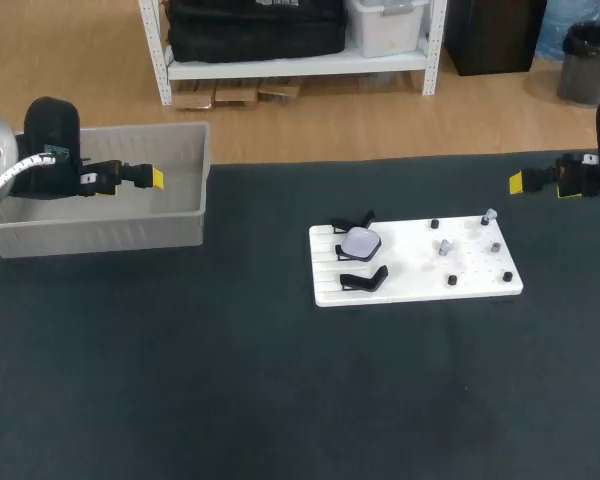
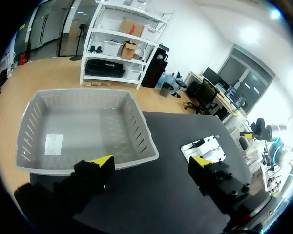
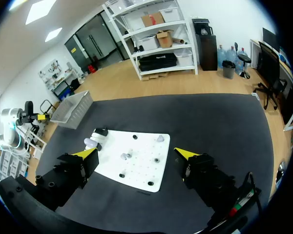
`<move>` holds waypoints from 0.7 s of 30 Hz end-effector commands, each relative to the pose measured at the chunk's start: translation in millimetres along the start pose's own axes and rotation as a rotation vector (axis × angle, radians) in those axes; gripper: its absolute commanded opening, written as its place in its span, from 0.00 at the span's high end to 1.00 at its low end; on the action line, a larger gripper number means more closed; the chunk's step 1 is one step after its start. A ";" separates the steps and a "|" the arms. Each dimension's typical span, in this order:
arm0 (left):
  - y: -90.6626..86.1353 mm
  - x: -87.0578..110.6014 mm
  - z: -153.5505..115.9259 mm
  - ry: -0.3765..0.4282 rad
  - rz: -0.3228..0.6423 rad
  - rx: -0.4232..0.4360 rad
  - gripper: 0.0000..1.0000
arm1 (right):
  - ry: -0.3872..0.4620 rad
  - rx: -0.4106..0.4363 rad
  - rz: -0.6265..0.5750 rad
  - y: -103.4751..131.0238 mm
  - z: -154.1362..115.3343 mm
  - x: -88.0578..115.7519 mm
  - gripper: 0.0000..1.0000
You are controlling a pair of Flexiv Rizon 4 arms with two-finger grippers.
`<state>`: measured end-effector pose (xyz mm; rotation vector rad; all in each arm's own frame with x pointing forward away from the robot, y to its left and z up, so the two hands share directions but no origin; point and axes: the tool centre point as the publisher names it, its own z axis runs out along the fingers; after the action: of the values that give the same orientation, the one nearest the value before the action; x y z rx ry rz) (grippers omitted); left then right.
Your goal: Pick up each earbud case from the left stands, insert the matching earbuds, close the lid, and place the case in the box.
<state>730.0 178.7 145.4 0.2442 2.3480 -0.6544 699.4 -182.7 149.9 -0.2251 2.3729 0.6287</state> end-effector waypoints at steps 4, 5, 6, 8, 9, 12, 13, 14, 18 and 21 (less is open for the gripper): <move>-2.8 -2.0 0.7 0.010 -0.003 -0.013 0.00 | 0.001 -0.004 -0.001 -1.3 0.2 -0.2 0.00; -2.8 -2.0 0.7 0.010 -0.003 -0.013 0.00 | 0.001 -0.004 -0.001 -1.3 0.2 -0.2 0.00; -2.8 -2.0 0.7 0.010 -0.003 -0.013 0.00 | 0.001 -0.004 -0.001 -1.3 0.2 -0.2 0.00; -2.8 -2.0 0.7 0.010 -0.003 -0.013 0.00 | 0.001 -0.004 -0.001 -1.3 0.2 -0.2 0.00; -2.8 -2.0 0.7 0.010 -0.003 -0.013 0.00 | 0.001 -0.004 -0.001 -1.3 0.2 -0.2 0.00; -2.8 -2.0 0.7 0.010 -0.003 -0.013 0.00 | 0.001 -0.004 -0.001 -1.3 0.2 -0.2 0.00; -2.8 -2.0 0.7 0.010 -0.003 -0.013 0.00 | 0.001 -0.004 -0.001 -1.3 0.2 -0.2 0.00; -2.8 -2.0 0.7 0.010 -0.003 -0.013 0.00 | 0.001 -0.004 -0.001 -1.3 0.2 -0.2 0.00; -2.8 -2.0 0.7 0.010 -0.003 -0.013 0.00 | 0.001 -0.004 -0.001 -1.3 0.2 -0.2 0.00; -9.9 -3.6 -5.2 -0.100 0.084 0.119 0.00 | 0.001 -0.004 -0.001 -1.3 0.2 -0.2 0.00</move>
<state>730.0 176.1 148.2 0.2551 2.3421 -0.6530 699.4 -182.8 149.9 -0.2250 2.3729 0.6286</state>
